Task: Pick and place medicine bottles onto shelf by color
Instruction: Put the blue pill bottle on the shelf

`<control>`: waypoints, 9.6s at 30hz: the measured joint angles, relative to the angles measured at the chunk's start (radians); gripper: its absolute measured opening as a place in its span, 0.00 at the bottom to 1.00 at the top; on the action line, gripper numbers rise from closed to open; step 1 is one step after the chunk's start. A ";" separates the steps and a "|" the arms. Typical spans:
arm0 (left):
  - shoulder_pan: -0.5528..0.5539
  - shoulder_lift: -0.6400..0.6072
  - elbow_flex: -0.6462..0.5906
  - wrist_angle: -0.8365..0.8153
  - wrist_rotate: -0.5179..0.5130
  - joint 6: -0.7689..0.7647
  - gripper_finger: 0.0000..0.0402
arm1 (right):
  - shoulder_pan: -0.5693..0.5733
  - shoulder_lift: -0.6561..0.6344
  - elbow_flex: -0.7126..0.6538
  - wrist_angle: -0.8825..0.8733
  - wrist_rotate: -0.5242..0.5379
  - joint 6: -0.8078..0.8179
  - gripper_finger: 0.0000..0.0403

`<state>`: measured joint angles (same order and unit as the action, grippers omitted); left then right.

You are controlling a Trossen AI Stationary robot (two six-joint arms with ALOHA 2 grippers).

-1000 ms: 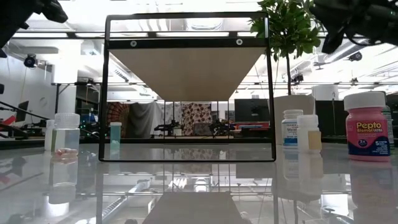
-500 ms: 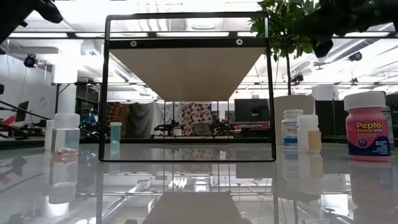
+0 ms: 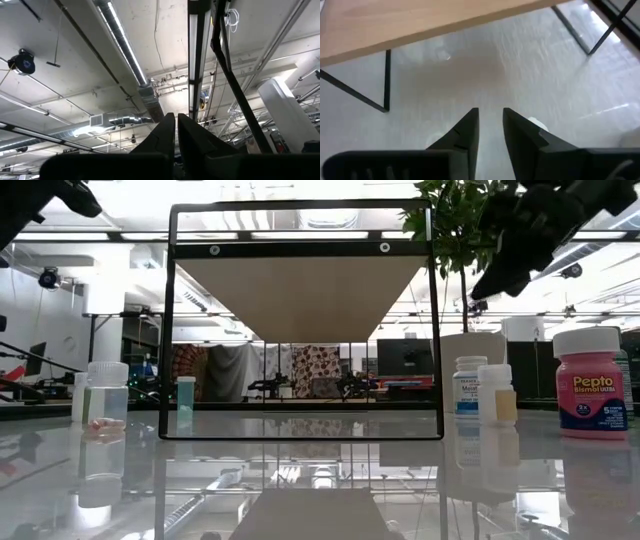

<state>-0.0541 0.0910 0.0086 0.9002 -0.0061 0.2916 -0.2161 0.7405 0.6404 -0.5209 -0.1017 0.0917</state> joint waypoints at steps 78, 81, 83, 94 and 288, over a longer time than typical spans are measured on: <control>0.000 0.000 0.000 -0.012 0.001 0.000 0.01 | 0.089 0.876 1.211 -0.489 0.263 0.204 0.26; 0.000 0.000 0.000 -0.017 0.001 0.000 0.01 | 0.071 0.956 1.336 -0.577 0.263 0.179 0.22; 0.000 0.000 0.000 -0.020 0.001 0.000 0.01 | 0.064 0.998 1.403 -0.640 0.263 0.164 0.18; 0.000 0.001 0.000 -0.020 0.001 -0.022 0.01 | 0.041 1.134 1.560 -0.722 0.132 -0.037 0.30; -0.001 0.033 -0.002 -0.026 0.010 -0.129 0.01 | 0.257 0.779 0.614 0.244 0.104 -0.250 0.04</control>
<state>-0.0547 0.1242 0.0067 0.8738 0.0036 0.1627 0.0407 1.5199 1.2545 -0.2773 0.0025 -0.1581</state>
